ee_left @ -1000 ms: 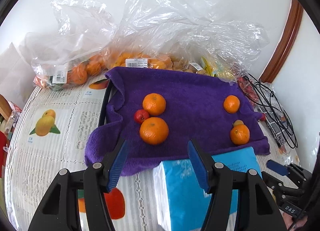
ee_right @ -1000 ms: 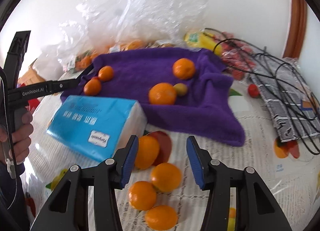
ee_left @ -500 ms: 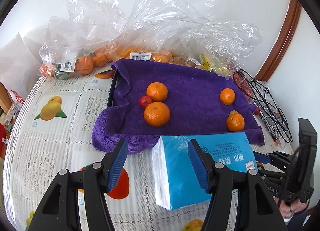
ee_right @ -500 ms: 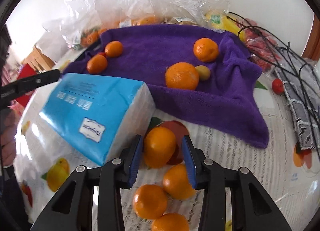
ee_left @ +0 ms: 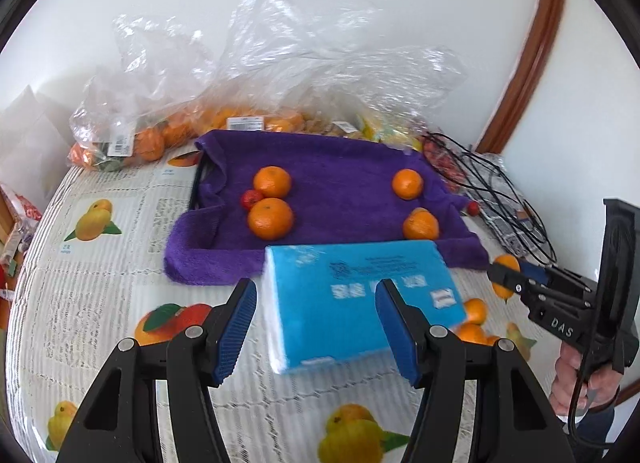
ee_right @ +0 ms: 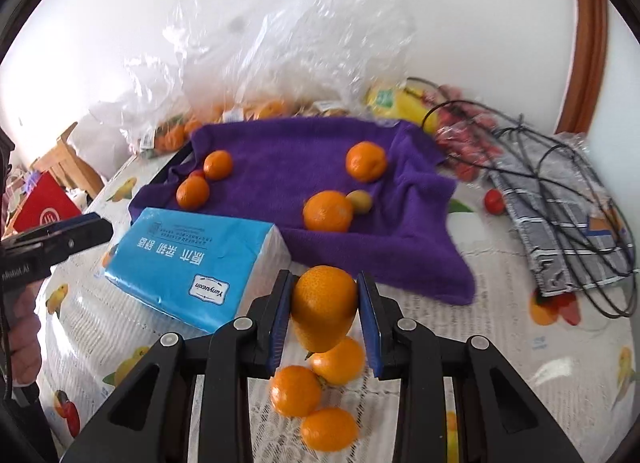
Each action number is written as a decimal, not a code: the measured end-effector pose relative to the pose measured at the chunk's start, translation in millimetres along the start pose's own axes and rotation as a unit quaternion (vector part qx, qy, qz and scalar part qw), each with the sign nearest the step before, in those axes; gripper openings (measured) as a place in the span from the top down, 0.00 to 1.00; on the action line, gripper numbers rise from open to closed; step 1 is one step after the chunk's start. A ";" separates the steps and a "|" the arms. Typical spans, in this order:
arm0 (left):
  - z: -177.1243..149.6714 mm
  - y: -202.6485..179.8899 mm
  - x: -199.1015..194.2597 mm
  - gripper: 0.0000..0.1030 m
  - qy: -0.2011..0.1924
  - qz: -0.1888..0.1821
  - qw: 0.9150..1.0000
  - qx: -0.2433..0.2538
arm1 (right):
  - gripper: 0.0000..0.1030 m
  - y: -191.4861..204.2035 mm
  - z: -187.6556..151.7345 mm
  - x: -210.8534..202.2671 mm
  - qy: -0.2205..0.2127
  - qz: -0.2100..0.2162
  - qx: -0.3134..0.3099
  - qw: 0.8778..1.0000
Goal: Organize fruits
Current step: 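Grasp another orange from the table with the right gripper, then grasp an orange with the left gripper while the right holds its orange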
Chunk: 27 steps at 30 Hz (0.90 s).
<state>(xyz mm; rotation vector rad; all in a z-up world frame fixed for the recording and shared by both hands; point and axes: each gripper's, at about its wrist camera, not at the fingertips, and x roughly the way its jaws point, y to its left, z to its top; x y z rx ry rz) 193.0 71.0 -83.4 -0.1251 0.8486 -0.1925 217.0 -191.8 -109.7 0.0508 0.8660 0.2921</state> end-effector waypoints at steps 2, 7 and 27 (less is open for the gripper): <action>-5.0 -11.4 -1.1 0.42 0.003 -0.012 1.000 0.009 | 0.68 -5.2 -5.1 -7.5 -0.004 -0.008 0.008 1.000; -21.7 -51.4 2.2 0.42 0.017 -0.042 0.998 0.042 | 0.68 -25.9 -31.2 -26.7 -0.009 -0.039 0.020 0.999; -58.7 -137.6 55.5 0.44 0.080 -0.062 0.991 0.085 | 0.69 -91.1 -94.0 -39.8 0.010 -0.049 0.078 0.996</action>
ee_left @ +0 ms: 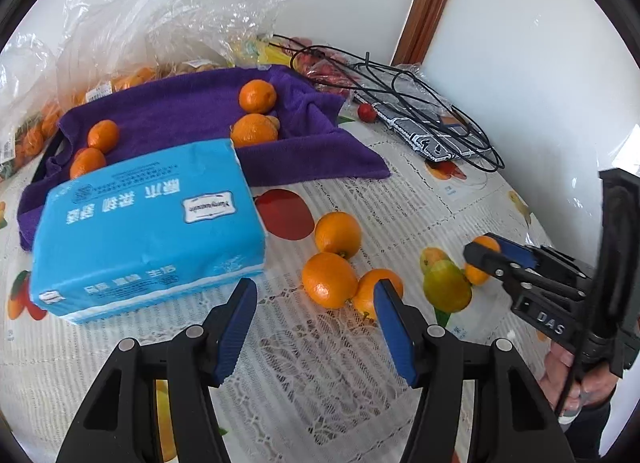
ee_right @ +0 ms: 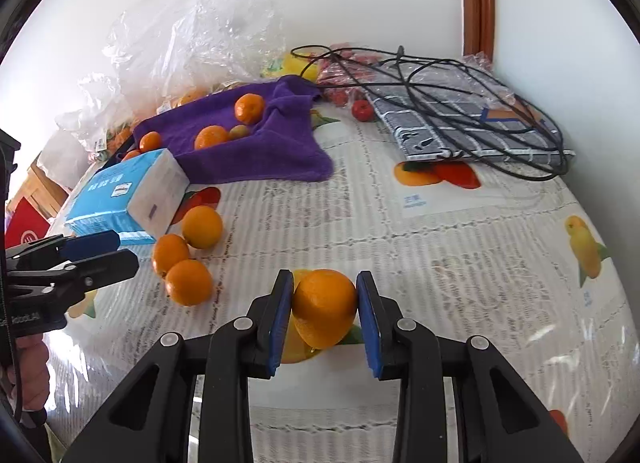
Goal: Organize fruits
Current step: 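Grasp an orange with the left gripper while the right holds its orange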
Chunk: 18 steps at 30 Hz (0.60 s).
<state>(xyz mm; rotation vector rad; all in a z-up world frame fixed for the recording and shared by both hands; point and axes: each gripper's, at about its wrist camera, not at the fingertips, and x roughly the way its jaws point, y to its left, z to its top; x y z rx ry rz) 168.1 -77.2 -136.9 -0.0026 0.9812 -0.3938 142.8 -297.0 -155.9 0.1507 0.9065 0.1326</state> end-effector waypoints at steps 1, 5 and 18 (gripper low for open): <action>1.0 -0.8 3.5 0.44 0.001 0.001 1.000 -0.004 | 0.69 -3.1 0.1 -2.1 -0.003 -0.004 0.001 1.000; 5.3 -4.6 18.4 0.52 0.004 -0.003 1.000 -0.017 | 0.78 -16.1 -0.6 -8.3 -0.009 -0.011 0.012 1.000; 9.5 -1.2 20.1 0.57 0.010 0.005 0.999 -0.047 | 0.69 -19.2 -1.5 10.4 0.003 0.019 0.002 1.000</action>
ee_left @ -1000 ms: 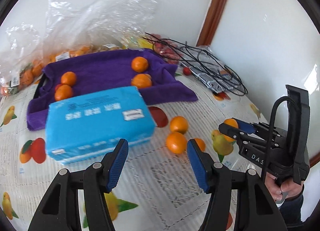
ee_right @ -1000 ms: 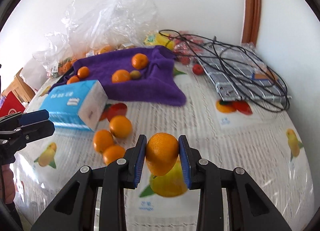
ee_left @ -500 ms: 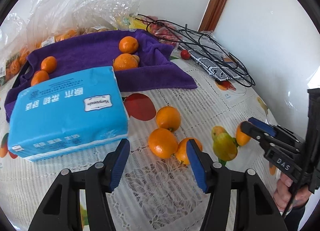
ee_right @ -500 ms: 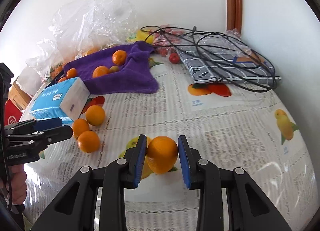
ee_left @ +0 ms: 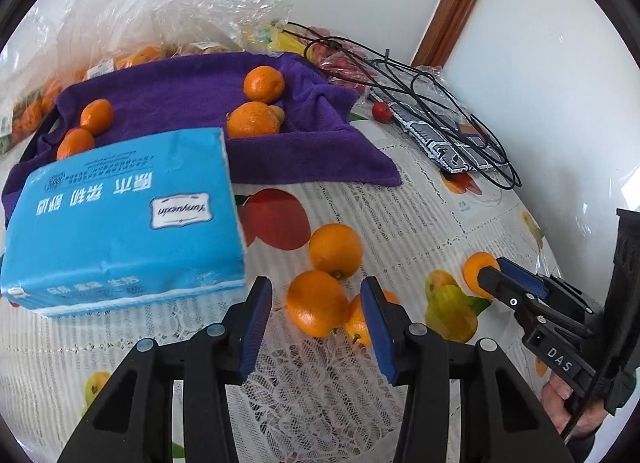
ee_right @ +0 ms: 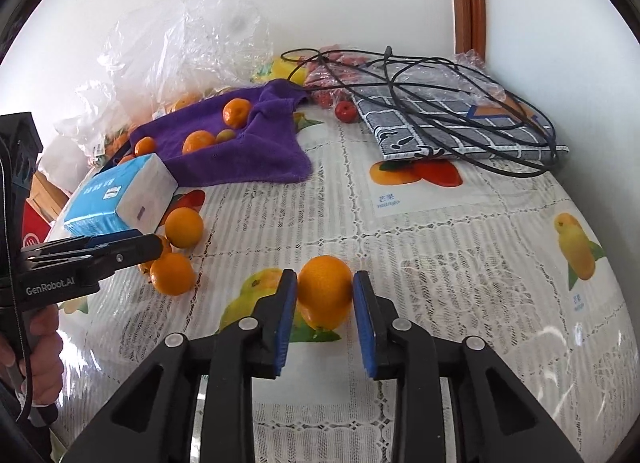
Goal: Organize fruits
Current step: 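Grasp an orange with the left gripper while the right holds its orange, then carry both held oranges toward the purple towel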
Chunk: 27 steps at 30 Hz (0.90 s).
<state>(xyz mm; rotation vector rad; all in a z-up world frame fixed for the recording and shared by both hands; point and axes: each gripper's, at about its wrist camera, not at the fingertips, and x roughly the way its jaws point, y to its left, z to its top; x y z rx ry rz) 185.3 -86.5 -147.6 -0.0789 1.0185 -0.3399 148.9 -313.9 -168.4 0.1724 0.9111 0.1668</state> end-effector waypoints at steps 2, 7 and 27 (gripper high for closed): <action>0.4 3.8 1.2 0.58 -0.001 0.004 1.000 -0.003 | 0.68 1.6 0.1 6.4 0.008 -0.001 -0.005 1.000; 1.0 4.4 16.3 0.61 0.022 0.005 1.000 -0.011 | 0.69 -1.5 -1.4 9.3 0.010 0.006 0.002 1.000; -27.0 40.2 -16.8 0.70 0.003 0.058 0.998 0.010 | 0.69 50.0 -15.2 -0.7 0.018 0.032 -0.012 0.999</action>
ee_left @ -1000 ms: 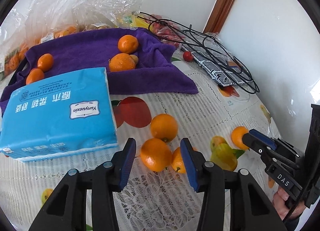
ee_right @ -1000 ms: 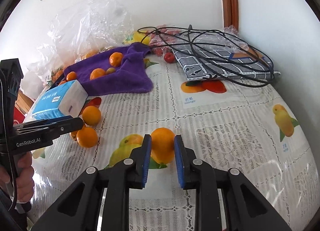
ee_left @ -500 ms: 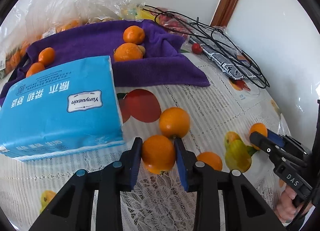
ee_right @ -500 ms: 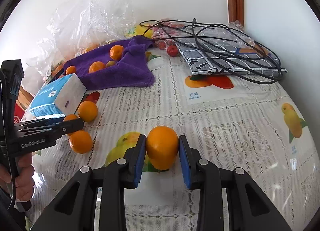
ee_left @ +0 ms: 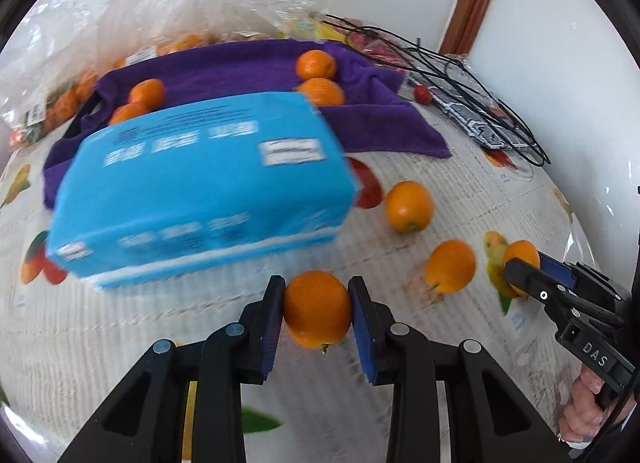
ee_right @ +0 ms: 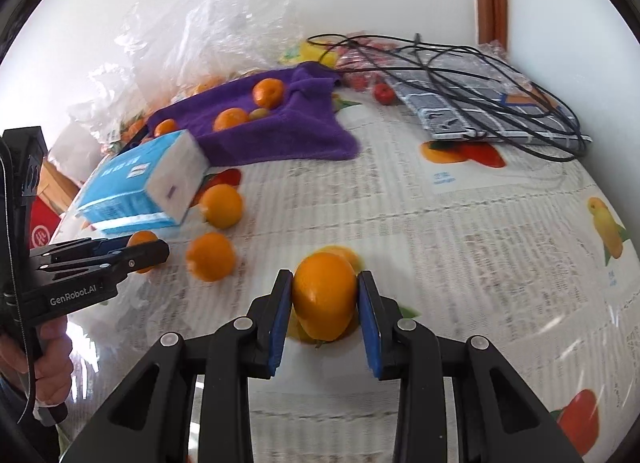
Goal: Organize fruits
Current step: 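Carry both held oranges toward the purple towel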
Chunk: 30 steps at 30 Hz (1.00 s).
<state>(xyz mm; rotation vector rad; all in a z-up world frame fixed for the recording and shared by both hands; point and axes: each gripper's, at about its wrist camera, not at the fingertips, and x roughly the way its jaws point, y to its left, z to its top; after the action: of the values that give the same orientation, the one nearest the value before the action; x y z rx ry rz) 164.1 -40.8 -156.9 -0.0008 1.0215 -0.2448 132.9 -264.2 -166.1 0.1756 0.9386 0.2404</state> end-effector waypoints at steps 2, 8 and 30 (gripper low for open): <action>-6.4 13.3 -5.2 0.70 -0.002 0.011 1.000 -0.009 | 0.69 16.4 -2.5 -1.1 0.001 0.006 -0.014 1.000; -29.3 57.1 -25.5 0.70 -0.019 0.042 0.998 -0.039 | 0.69 74.7 -9.0 1.3 0.003 0.038 -0.047 0.998; -54.5 108.4 -41.1 0.70 -0.062 0.082 0.991 -0.080 | 0.68 127.8 -8.9 37.7 0.012 -0.001 -0.058 0.998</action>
<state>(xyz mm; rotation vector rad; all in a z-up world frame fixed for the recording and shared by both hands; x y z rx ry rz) 119.6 79.2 -163.3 -0.0756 0.9090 -0.0119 130.7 -130.6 -168.2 0.0644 0.9456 0.2941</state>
